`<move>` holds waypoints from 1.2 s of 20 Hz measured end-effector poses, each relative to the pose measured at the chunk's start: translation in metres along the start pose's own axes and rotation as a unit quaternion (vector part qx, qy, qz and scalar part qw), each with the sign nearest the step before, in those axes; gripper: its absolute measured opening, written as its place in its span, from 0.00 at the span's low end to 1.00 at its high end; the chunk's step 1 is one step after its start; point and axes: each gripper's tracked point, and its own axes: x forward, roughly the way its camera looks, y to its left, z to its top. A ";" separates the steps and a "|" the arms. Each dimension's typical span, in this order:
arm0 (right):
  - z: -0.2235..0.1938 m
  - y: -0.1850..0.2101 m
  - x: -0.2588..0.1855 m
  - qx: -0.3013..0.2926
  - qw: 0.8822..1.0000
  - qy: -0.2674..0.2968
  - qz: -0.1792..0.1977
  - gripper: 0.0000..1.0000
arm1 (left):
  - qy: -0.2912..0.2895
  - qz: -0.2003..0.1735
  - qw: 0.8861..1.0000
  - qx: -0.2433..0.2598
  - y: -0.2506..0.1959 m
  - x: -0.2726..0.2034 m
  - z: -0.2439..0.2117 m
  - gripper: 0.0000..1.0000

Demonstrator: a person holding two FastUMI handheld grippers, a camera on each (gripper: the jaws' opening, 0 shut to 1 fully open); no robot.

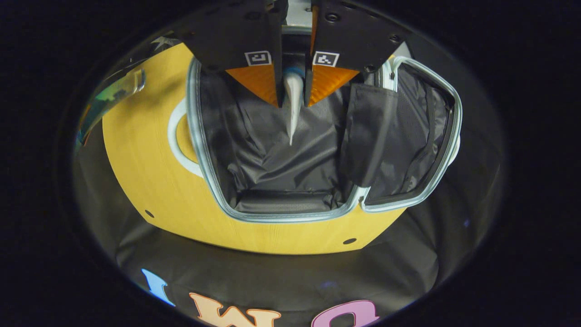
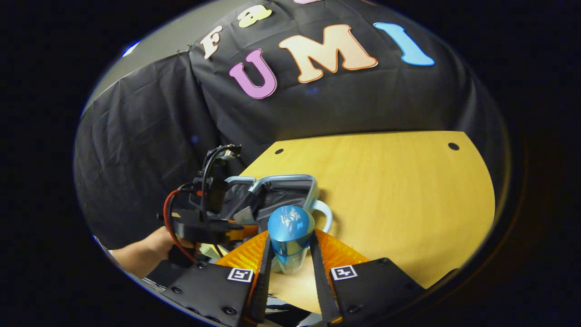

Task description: First open the suitcase, pack the skin care products into it, and then close the suitcase.

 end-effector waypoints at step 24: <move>-0.020 0.046 0.145 0.034 0.997 0.057 -0.046 0.83 | -0.147 0.042 0.983 -0.102 0.223 -0.044 0.073 0.72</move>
